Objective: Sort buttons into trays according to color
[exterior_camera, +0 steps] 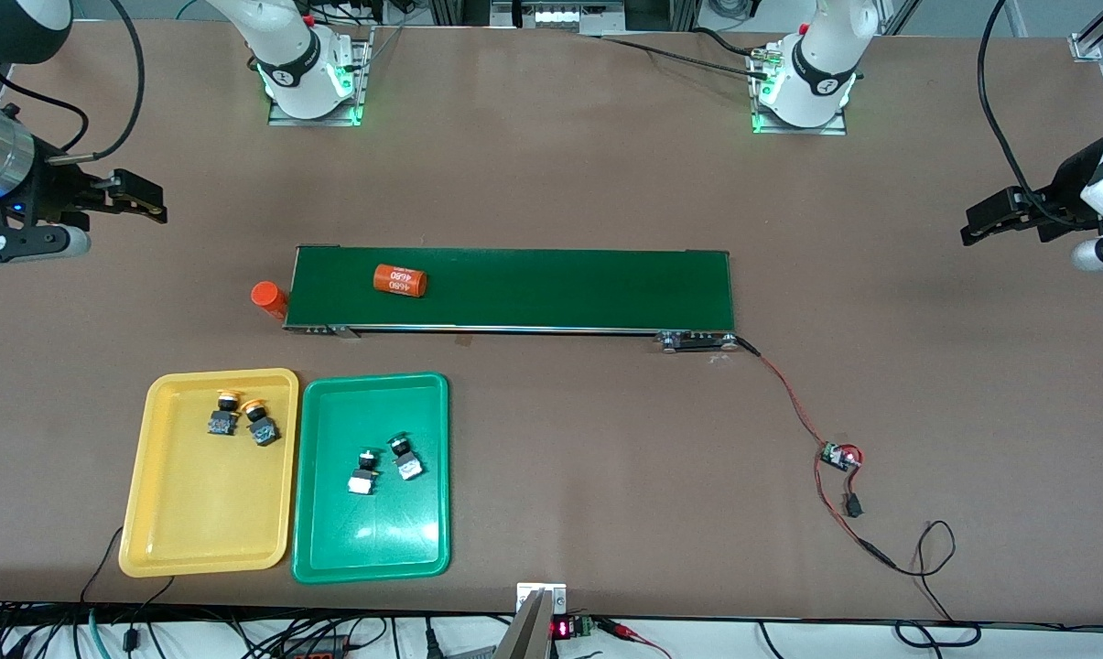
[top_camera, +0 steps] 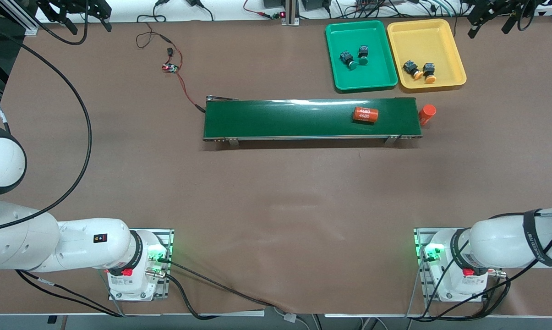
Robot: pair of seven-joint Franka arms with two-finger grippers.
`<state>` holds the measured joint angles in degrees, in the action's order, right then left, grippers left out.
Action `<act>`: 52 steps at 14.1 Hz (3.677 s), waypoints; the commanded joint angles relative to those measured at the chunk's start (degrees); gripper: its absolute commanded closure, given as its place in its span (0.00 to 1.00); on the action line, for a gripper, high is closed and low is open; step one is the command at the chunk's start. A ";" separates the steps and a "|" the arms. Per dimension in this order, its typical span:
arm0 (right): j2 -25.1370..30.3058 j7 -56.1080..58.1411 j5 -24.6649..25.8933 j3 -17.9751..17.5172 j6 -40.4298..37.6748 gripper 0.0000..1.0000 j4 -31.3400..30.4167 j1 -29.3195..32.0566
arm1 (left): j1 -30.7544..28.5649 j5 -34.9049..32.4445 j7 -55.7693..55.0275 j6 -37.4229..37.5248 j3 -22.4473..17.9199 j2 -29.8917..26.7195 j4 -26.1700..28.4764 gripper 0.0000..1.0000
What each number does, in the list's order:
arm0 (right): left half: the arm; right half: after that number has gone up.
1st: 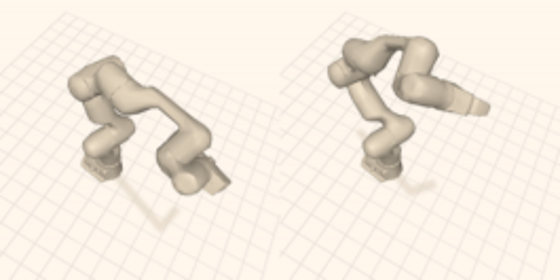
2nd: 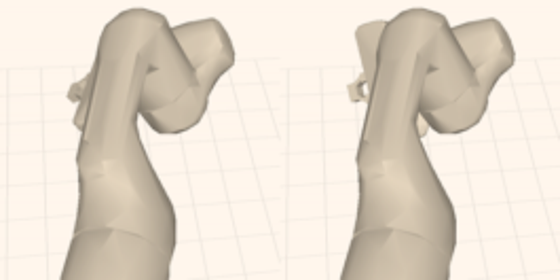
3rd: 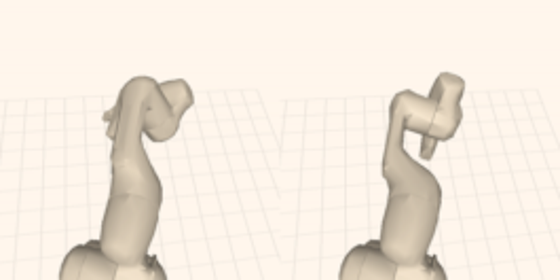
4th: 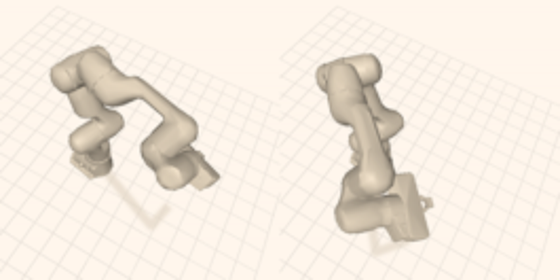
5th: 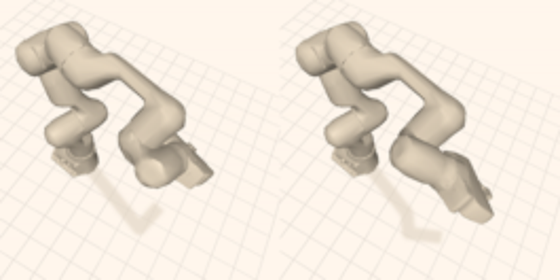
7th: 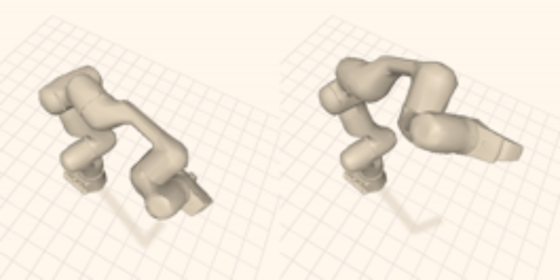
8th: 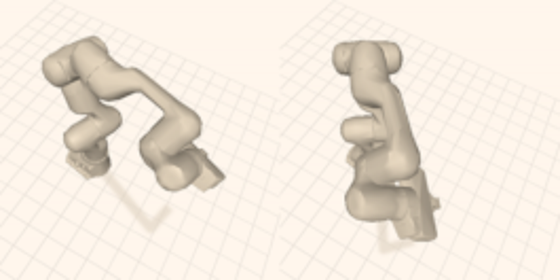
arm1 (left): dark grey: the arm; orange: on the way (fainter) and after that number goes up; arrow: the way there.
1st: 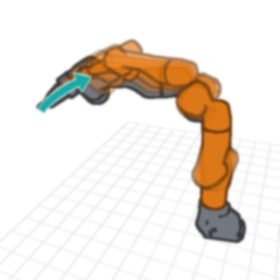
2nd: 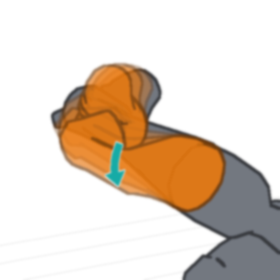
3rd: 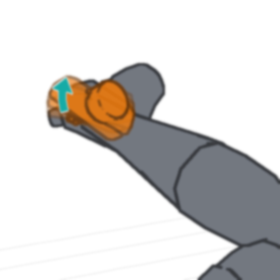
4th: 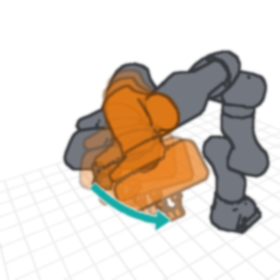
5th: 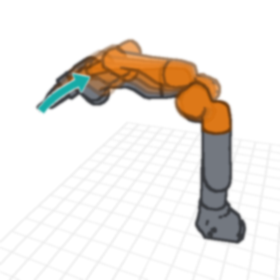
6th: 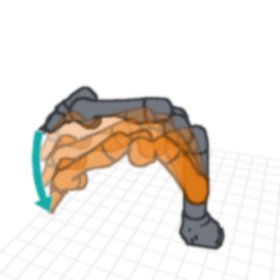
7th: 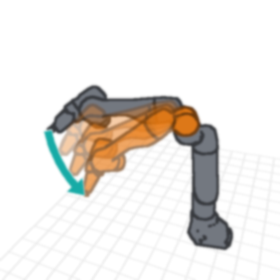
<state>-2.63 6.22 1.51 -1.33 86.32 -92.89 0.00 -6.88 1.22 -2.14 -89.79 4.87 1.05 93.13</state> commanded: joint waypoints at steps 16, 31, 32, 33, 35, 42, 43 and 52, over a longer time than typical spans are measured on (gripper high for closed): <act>-0.45 -1.38 -0.80 4.67 0.25 0.00 0.95 -4.75 | -0.50 0.63 -0.50 0.23 0.31 -1.23 0.47 0.00; -0.45 -1.91 -0.36 4.76 -0.45 0.00 0.87 -2.03 | -0.50 0.71 -0.50 1.81 0.40 -1.14 0.39 0.00; -0.45 -1.91 -0.10 4.76 -0.45 0.00 0.87 -2.03 | -0.42 0.71 -0.50 1.82 0.40 -1.14 0.39 0.00; -0.45 -1.91 -0.01 4.76 -0.45 0.00 0.87 -2.11 | -0.33 0.71 -0.50 1.47 0.40 -1.06 0.30 0.00; -0.45 -1.91 0.08 4.76 -0.36 0.00 0.87 -2.03 | -0.41 0.71 -0.50 0.76 0.31 -0.88 0.12 0.00; -0.54 -1.91 0.16 4.76 -0.10 0.00 0.87 -1.68 | 0.20 0.71 -0.50 -0.11 0.49 -0.97 -0.05 0.00; -0.54 -1.91 0.16 4.76 -0.10 0.00 0.87 -1.76 | 0.11 0.71 -0.50 -0.21 0.49 -0.88 -0.05 0.00; -0.98 -2.09 0.08 4.76 0.25 0.00 0.87 -1.85 | 0.29 0.71 -0.50 -0.21 0.49 -0.79 -0.05 0.00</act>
<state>-3.36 4.61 1.44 3.57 86.75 -92.88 -2.11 -6.82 1.22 -2.18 -89.87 5.30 0.99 93.05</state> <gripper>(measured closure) 0.000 0.000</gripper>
